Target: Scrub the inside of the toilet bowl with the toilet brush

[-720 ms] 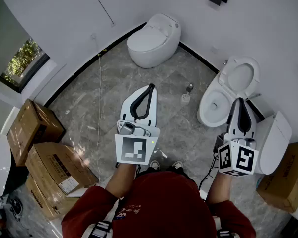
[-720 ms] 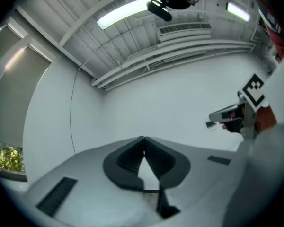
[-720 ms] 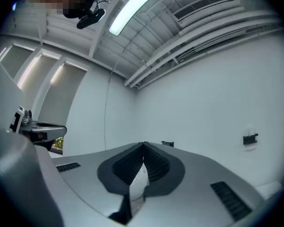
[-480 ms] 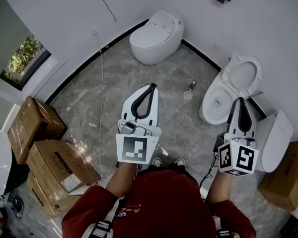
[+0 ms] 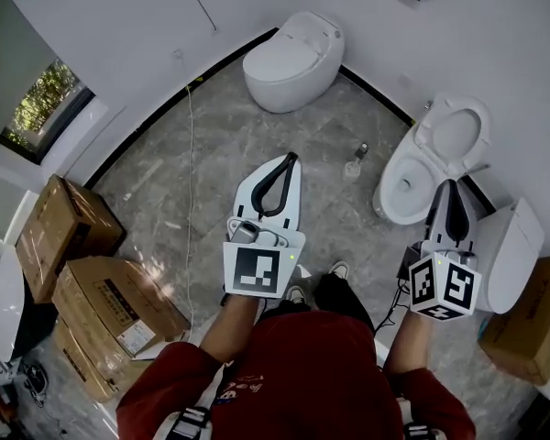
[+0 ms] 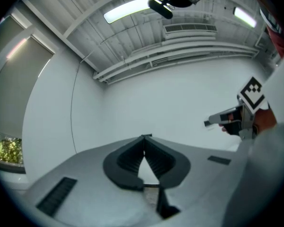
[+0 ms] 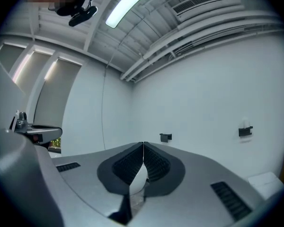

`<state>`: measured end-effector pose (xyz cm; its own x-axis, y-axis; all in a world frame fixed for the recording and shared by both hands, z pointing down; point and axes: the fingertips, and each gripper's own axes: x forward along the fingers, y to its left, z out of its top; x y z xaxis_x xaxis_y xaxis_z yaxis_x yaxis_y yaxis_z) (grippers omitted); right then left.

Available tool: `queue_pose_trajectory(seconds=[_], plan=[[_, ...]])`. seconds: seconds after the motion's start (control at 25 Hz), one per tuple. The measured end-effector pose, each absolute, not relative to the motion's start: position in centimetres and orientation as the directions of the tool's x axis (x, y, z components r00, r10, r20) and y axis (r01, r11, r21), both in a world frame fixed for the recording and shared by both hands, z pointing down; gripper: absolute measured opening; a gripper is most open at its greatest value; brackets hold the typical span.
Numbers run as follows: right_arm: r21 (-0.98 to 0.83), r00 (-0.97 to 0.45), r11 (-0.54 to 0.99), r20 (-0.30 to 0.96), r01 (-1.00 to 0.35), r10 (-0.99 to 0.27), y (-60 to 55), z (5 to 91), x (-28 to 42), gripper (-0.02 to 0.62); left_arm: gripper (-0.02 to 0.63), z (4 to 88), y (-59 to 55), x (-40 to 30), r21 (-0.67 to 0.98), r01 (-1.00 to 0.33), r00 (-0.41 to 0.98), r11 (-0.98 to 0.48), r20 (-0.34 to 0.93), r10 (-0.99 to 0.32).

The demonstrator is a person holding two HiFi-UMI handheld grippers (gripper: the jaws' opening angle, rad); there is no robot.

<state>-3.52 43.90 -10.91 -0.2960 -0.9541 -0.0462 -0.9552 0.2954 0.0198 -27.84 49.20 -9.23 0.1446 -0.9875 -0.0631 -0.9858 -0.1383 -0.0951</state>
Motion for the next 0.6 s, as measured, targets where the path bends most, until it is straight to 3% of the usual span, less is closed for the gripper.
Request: queue_pose_trajectory(seconds=[0.32,0.6], plan=[[-0.006,-0.295,0.296,-0.028,-0.955,-0.955,39.1,-9.1,-2.7,0.002,0.000,-7.7,44.3,-26.8,-0.116,-0.982,0.158,-0.152,-0.039,-0.987],[-0.058,-0.274,0.274,-0.002,-0.960,-0.962,28.6,-6.5,-0.6,0.002,0.000,-5.8,32.7,-24.0,-0.149,-0.968,0.203,-0.200,-0.002,-0.979]])
